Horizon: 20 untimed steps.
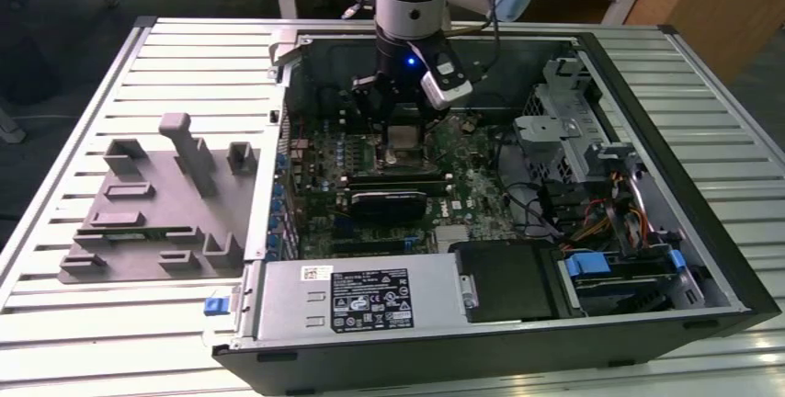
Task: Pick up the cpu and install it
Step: 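Place the cpu into insertion slot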
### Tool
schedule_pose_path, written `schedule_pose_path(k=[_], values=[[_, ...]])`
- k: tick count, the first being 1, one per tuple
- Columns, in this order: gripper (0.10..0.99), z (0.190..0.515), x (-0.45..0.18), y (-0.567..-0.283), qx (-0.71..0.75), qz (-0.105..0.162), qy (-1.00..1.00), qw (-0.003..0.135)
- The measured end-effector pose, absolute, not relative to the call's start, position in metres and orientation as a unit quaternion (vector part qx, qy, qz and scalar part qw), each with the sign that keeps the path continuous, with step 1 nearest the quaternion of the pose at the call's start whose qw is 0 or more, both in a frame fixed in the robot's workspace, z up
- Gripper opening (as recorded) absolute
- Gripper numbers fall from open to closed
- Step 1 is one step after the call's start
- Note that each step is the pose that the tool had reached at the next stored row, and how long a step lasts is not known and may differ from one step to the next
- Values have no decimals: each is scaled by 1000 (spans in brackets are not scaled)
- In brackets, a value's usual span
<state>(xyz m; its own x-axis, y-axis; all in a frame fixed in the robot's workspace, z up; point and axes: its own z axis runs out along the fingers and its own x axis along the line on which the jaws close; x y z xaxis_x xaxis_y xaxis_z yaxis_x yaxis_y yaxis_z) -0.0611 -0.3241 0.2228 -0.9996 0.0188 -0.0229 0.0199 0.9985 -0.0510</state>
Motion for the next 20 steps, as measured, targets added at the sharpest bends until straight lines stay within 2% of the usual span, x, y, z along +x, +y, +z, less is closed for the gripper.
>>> schedule_pose_path(k=[20], values=[[545, 222, -61, -324, 160, -27, 987, 7]])
